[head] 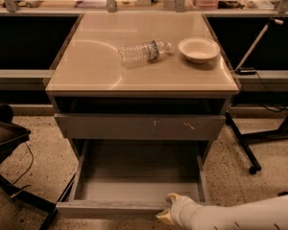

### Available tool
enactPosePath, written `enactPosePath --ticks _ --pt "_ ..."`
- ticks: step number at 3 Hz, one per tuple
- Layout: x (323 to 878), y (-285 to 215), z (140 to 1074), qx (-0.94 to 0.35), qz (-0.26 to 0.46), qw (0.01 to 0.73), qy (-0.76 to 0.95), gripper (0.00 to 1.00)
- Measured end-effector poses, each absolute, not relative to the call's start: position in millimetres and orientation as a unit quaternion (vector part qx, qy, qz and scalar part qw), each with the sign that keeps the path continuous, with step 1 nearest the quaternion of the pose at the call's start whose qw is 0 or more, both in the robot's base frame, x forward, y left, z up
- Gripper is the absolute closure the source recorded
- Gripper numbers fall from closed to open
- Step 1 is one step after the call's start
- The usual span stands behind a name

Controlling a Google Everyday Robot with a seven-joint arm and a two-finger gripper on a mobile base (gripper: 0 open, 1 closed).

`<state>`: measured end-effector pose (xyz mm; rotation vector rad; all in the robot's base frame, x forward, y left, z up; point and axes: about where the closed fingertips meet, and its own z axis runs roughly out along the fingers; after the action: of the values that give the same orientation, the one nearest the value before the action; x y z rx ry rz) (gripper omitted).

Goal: Open middle drawer

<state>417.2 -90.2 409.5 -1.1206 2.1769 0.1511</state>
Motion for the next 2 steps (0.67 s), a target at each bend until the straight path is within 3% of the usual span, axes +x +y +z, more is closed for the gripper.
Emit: enactPosePath --ticks 2 --pt "394 -89 409 -0.421 0.062 0.344 0.837 1.00"
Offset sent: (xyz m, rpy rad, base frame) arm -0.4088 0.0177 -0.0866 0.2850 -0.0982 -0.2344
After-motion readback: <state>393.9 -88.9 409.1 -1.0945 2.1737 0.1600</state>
